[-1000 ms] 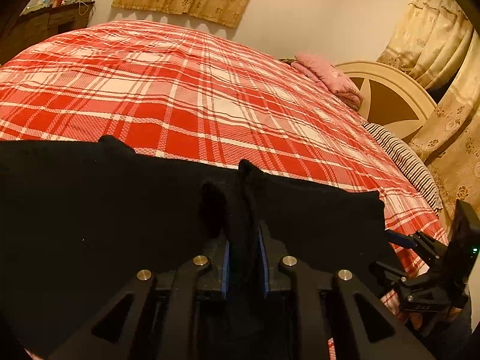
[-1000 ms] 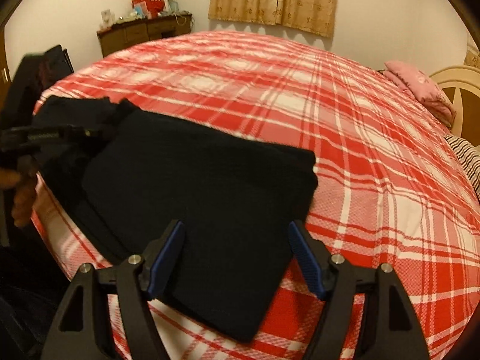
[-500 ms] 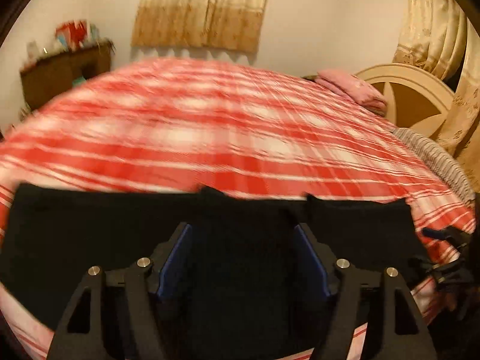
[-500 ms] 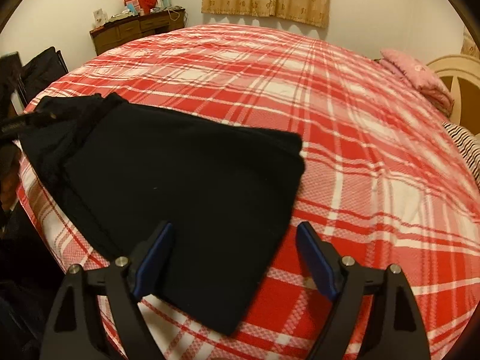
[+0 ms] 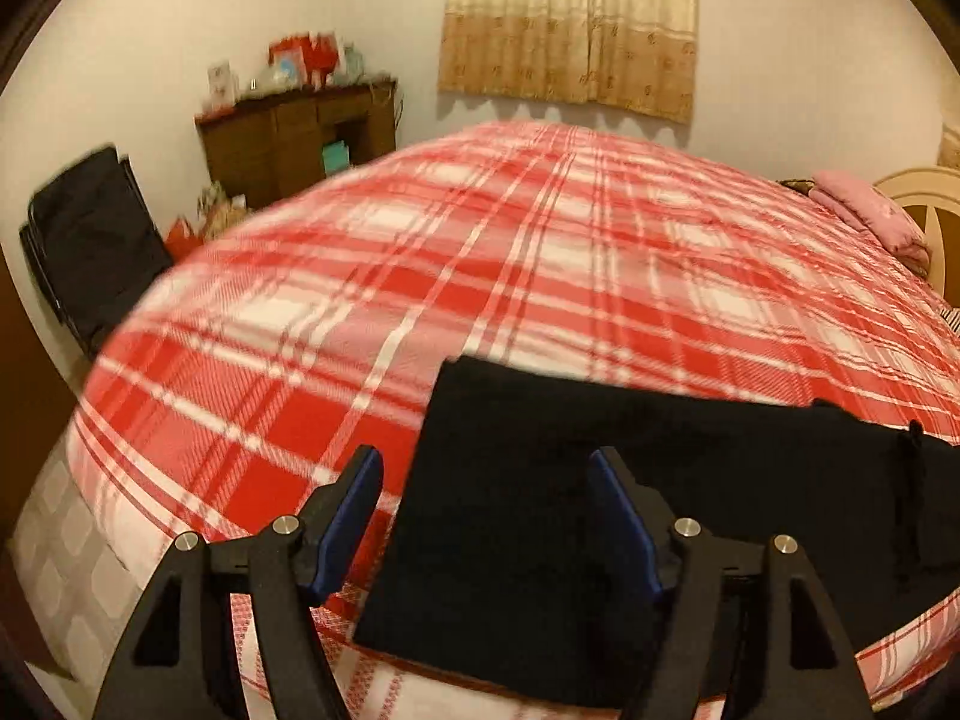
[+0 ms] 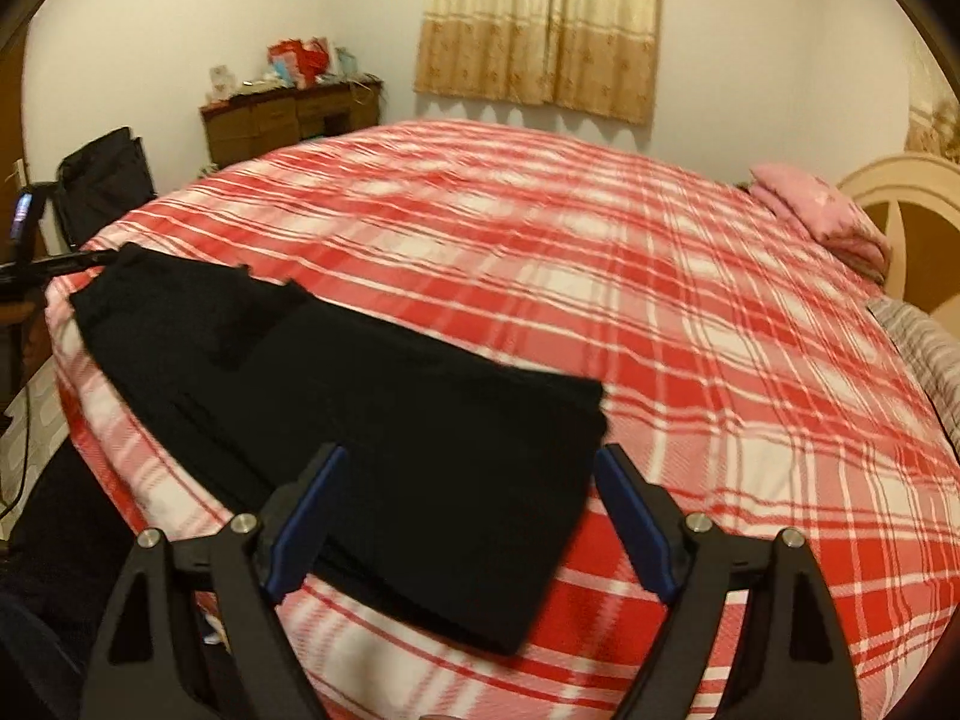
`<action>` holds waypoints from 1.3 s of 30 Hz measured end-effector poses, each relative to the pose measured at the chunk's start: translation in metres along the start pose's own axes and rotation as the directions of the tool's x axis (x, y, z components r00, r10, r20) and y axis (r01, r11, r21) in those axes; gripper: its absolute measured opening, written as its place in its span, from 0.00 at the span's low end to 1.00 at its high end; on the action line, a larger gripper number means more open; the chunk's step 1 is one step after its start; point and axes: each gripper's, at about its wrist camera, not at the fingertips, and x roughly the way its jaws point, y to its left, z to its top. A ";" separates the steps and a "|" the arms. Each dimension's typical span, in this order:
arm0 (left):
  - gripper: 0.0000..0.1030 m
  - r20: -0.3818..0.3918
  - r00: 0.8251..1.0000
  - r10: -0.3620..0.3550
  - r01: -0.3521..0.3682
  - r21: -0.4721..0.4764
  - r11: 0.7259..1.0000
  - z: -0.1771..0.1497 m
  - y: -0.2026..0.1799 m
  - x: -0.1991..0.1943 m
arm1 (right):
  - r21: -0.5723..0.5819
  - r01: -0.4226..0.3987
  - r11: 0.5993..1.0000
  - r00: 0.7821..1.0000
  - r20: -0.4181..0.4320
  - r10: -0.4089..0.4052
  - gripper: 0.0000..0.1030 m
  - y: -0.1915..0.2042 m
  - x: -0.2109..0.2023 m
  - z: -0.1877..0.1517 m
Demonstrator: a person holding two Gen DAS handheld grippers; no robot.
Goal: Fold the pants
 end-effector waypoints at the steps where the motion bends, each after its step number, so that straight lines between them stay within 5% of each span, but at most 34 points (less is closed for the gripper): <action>1: 0.70 -0.020 1.000 -0.007 0.007 -0.010 1.000 -0.002 0.003 0.008 | -0.008 -0.008 1.000 1.000 0.004 0.008 0.84 0.004 0.001 0.001; 8: 0.70 -0.013 1.000 0.021 -0.021 0.041 0.999 -0.002 -0.003 0.024 | -0.066 -0.031 0.997 0.999 0.024 0.033 0.84 0.029 0.007 0.004; 13: 0.69 -0.044 0.998 -0.046 0.048 0.045 0.998 0.001 0.006 0.025 | -0.069 -0.039 0.997 0.999 0.011 0.040 0.84 0.033 0.012 0.000; 17: 0.41 -0.072 0.987 -0.145 0.142 -0.044 0.989 0.007 0.019 0.020 | -0.050 -0.051 0.997 0.999 0.006 0.052 0.84 0.032 0.014 -0.002; 18: 0.23 -0.078 0.981 -0.180 0.175 -0.069 0.982 0.007 0.020 0.018 | -0.048 -0.055 0.997 0.998 0.006 0.055 0.84 0.032 0.014 -0.002; 26: 0.21 -0.023 0.977 -0.213 0.210 -0.098 0.973 0.013 0.003 -0.015 | -0.031 -0.060 0.998 0.998 0.016 0.060 0.84 0.030 0.013 -0.002; 31: 0.20 0.034 0.959 -0.280 0.283 -0.109 0.953 0.028 -0.016 -0.051 | 0.004 -0.051 0.999 0.999 0.019 0.051 0.84 0.021 0.012 -0.001; 39: 0.20 0.020 0.895 -0.447 0.444 -0.162 0.882 0.042 -0.071 -0.081 | 0.080 -0.030 0.996 0.999 0.034 0.027 0.84 -0.002 0.008 0.004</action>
